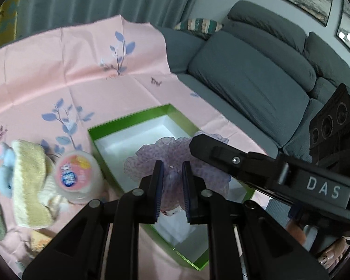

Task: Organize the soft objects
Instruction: 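Carry the bath puff into the green box and open the right tool, then move the right tool back to the grey-green cloth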

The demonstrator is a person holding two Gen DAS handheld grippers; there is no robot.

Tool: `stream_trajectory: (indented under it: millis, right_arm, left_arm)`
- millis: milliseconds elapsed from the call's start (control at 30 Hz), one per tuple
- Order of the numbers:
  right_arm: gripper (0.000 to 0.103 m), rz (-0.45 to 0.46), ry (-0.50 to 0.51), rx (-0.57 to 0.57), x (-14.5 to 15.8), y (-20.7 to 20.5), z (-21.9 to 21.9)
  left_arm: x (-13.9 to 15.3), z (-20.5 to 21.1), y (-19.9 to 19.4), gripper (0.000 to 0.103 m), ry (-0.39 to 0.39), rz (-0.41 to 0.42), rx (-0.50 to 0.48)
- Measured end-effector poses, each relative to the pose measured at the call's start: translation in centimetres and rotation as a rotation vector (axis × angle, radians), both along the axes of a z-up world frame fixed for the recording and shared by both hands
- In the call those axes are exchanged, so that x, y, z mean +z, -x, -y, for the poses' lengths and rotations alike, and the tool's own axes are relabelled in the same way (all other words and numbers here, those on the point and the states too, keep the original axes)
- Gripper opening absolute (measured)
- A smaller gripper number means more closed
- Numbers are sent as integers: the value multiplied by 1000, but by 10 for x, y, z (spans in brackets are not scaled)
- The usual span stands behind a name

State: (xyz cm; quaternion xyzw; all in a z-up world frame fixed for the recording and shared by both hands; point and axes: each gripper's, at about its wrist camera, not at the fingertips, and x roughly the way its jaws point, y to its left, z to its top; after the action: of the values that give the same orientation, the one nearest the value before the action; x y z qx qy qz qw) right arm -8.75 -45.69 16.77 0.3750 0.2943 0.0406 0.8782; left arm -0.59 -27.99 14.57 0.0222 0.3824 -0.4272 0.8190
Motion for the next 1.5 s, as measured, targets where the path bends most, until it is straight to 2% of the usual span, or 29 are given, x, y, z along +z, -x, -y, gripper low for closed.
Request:
stream_trajectory:
  millis: [333, 433, 533, 567, 600, 633, 733, 800, 967, 1100, 1167, 1233, 1300, 1433, 1500]
  right_arm:
    - [13, -152, -28, -100, -42, -10, 36]
    - [13, -198, -14, -123, -47, -10, 40]
    - [13, -252, 30, -118, -48, -9, 40]
    - [13, -263, 37, -122, -47, -8, 40]
    - [16, -265, 39, -131, -47, -7, 40]
    - [19, -263, 39, -135, -46, -5, 41]
    - [43, -265, 56, -155, -41, -1, 42]
    - [65, -260, 74, -174, -37, 3, 41]
    - [81, -194, 88, -172, -22, 14, 33]
    - [85, -161, 122, -129, -10, 16, 16]
    - [86, -153, 126, -113, -5, 15, 7]
    - [90, -148, 134, -103, -2, 14, -5]
    - [94, -141, 159, -74, 0, 14, -22]
    - [94, -179, 213, 27, -3, 8, -57]
    - [94, -181, 215, 60, -4, 6, -72]
  left_arm:
    - [-36, 30, -5, 13, -81, -46, -9]
    - [-37, 30, -5, 18, -82, -51, -2]
    - [-37, 30, -4, 36, -80, -53, -17]
    - [-36, 29, -3, 45, -73, -54, -18]
    - [-34, 28, -2, 51, -64, -57, -16]
    - [-33, 27, -1, 52, -54, -59, -14]
    - [-27, 23, 3, 56, -39, -61, -28]
    - [-20, 17, 6, 68, -17, -67, -42]
    - [0, -12, 14, 81, 31, -65, -16]
    - [13, -44, 23, 85, 40, -29, 21]
    - [18, -67, 28, 91, 74, -24, 45]
    - [20, -84, 32, 93, 92, -24, 73]
    - [20, -99, 35, 93, 71, -23, 109]
    - [19, -128, 37, 93, 26, -4, 192]
    - [17, -140, 36, 93, 30, -31, 228]
